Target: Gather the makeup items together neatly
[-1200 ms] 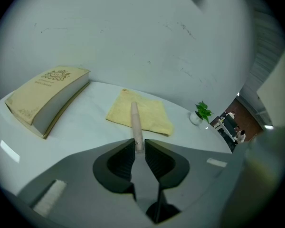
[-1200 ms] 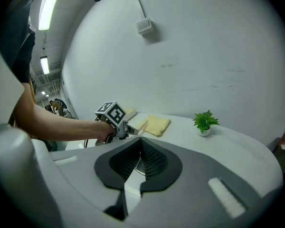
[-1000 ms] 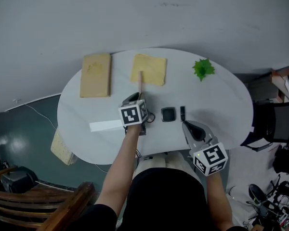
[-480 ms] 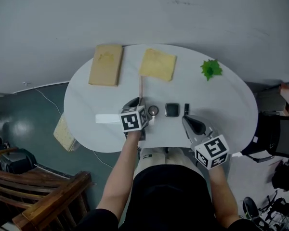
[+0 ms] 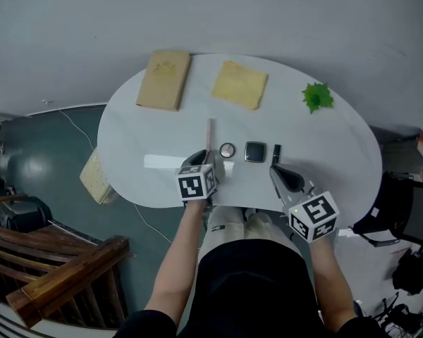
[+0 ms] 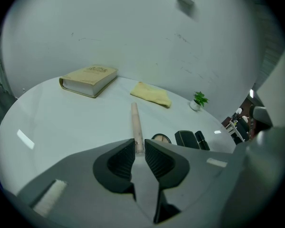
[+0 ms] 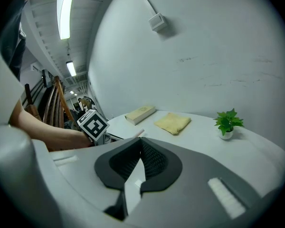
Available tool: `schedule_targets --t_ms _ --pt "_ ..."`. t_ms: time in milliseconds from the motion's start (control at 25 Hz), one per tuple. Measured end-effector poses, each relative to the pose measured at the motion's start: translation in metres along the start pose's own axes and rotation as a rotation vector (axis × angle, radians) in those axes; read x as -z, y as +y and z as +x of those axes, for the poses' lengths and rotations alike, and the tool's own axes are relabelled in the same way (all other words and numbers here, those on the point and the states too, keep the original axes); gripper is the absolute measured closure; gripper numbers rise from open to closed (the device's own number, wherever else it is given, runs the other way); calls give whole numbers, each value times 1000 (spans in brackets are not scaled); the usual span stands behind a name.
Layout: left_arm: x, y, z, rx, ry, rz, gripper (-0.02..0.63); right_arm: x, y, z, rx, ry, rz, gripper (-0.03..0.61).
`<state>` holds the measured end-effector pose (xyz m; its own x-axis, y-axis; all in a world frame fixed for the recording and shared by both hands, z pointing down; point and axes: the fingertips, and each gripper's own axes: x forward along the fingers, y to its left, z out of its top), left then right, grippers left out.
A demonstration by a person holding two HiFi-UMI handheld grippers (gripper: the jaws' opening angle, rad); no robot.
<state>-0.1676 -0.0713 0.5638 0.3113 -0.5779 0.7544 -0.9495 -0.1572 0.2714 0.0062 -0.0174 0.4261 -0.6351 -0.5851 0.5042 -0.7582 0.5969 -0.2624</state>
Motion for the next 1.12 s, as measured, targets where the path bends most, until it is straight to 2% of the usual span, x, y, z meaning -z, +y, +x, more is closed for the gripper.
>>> schedule_targets --t_ms 240,480,880,1120 --pt "25 -3 -2 24 2 21 554 10 -2 -3 -17 16 -4 569" --pt "34 1 -5 51 -34 12 554 13 -1 -4 -24 21 -3 569" --pt "40 5 1 33 -31 100 549 18 -1 -8 -30 32 -7 568" --pt "40 8 2 19 -46 112 549 18 -2 -12 -27 29 -6 569"
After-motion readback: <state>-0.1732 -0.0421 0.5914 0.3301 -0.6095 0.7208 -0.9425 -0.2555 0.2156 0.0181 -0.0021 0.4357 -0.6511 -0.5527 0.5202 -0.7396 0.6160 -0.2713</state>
